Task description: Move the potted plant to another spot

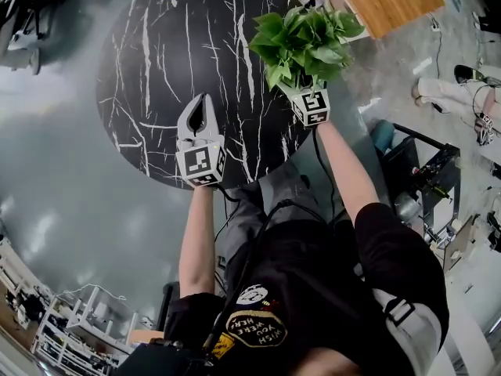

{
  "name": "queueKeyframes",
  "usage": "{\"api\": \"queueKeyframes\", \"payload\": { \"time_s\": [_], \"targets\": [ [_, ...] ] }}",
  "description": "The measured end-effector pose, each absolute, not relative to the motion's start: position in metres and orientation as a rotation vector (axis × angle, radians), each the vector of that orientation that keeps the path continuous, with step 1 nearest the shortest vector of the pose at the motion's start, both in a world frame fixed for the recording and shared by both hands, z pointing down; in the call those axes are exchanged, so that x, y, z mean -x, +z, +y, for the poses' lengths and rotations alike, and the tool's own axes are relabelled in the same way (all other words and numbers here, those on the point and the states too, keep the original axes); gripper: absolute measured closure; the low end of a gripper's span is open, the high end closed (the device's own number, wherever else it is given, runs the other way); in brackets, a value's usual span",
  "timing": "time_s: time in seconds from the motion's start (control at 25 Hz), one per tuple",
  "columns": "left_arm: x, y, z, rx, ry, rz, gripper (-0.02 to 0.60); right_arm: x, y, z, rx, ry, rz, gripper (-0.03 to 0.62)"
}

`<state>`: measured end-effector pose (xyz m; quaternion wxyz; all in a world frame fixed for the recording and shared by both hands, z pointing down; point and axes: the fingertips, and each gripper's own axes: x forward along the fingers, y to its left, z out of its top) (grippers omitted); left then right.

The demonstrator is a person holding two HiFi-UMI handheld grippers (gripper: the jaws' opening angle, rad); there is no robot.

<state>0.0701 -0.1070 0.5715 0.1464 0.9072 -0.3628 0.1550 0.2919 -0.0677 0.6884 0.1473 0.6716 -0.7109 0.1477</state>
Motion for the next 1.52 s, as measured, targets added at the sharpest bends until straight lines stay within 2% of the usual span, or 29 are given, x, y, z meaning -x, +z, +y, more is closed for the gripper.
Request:
{"api": "queueKeyframes", "payload": {
  "time_s": [0.2, 0.24, 0.4, 0.44, 0.92, 1.52],
  "targets": [
    [-0.069, 0.570, -0.089, -2.603, 0.467, -1.030, 0.577, -0.298, 0.694, -0.023, -1.980, 0.581, -1.981, 0.109],
    [-0.070, 0.568, -0.084, -2.603, 0.468, -1.022, 0.577, -0.298, 0.691, -0.011, -2.000, 0.607, -1.967, 0.145],
    [-0.082, 0.547, -0.066, -2.634, 0.454, -0.977, 0.577, -0.291, 0.651, 0.027, -2.105, 0.597, -1.880, 0.554],
    [-0.085, 0.540, -0.062, -2.646, 0.449, -0.966, 0.577, -0.285, 0.637, 0.033, -2.124, 0.586, -1.871, 0.591],
    [-0.096, 0.426, 0.011, -2.727, 0.319, -0.636, 0.577, -0.200, 0.454, 0.070, -2.381, 0.522, -1.836, 0.592],
    [-0.111, 0.360, 0.086, -2.846, 0.339, -0.572, 0.577, -0.180, 0.373, 0.131, -2.435, 0.501, -1.875, 0.592]
  ]
}}
